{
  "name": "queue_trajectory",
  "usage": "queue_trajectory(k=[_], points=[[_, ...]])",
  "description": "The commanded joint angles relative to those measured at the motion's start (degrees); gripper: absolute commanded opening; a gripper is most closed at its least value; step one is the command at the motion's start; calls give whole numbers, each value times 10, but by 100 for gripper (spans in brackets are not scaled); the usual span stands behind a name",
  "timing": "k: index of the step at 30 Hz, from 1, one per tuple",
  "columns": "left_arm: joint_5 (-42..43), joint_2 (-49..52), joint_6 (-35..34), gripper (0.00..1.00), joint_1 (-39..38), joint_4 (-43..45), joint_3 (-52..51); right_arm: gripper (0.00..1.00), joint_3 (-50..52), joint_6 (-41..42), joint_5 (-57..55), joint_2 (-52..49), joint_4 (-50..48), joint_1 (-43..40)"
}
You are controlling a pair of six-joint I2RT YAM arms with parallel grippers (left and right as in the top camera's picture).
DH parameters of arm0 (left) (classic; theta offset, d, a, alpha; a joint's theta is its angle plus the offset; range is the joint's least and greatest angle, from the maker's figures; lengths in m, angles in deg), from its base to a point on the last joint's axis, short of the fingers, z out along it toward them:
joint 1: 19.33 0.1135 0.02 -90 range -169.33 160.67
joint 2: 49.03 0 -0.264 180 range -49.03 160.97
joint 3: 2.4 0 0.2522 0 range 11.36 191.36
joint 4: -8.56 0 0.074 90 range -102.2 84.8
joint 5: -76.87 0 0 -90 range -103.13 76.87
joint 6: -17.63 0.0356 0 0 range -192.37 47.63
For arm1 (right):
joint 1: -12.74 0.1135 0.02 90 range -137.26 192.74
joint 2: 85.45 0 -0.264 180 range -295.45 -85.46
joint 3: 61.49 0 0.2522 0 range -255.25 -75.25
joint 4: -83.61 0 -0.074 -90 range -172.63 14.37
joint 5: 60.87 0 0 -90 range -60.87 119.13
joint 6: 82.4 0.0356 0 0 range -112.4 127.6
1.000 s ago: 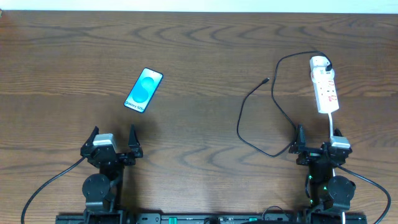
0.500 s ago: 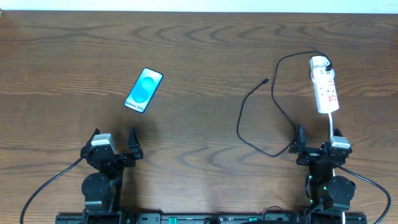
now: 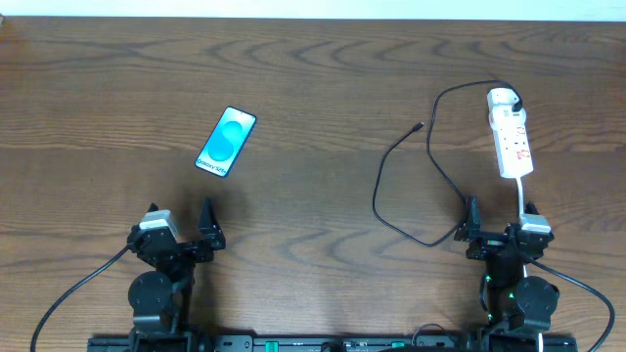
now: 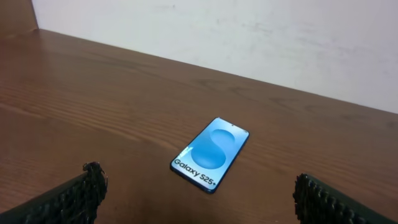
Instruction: Plug charger to phone and switch on socket
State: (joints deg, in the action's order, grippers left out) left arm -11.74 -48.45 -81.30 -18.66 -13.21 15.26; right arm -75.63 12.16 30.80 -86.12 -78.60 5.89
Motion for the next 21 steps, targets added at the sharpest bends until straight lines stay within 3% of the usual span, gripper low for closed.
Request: queue_trajectory(k=[1,21], points=[[-5,-1,-8,98,2,-9,22,99,1,5,0,3,2,5],[-5,69,-8,98,2,-9,85,99,1,5,0,1,2,5]])
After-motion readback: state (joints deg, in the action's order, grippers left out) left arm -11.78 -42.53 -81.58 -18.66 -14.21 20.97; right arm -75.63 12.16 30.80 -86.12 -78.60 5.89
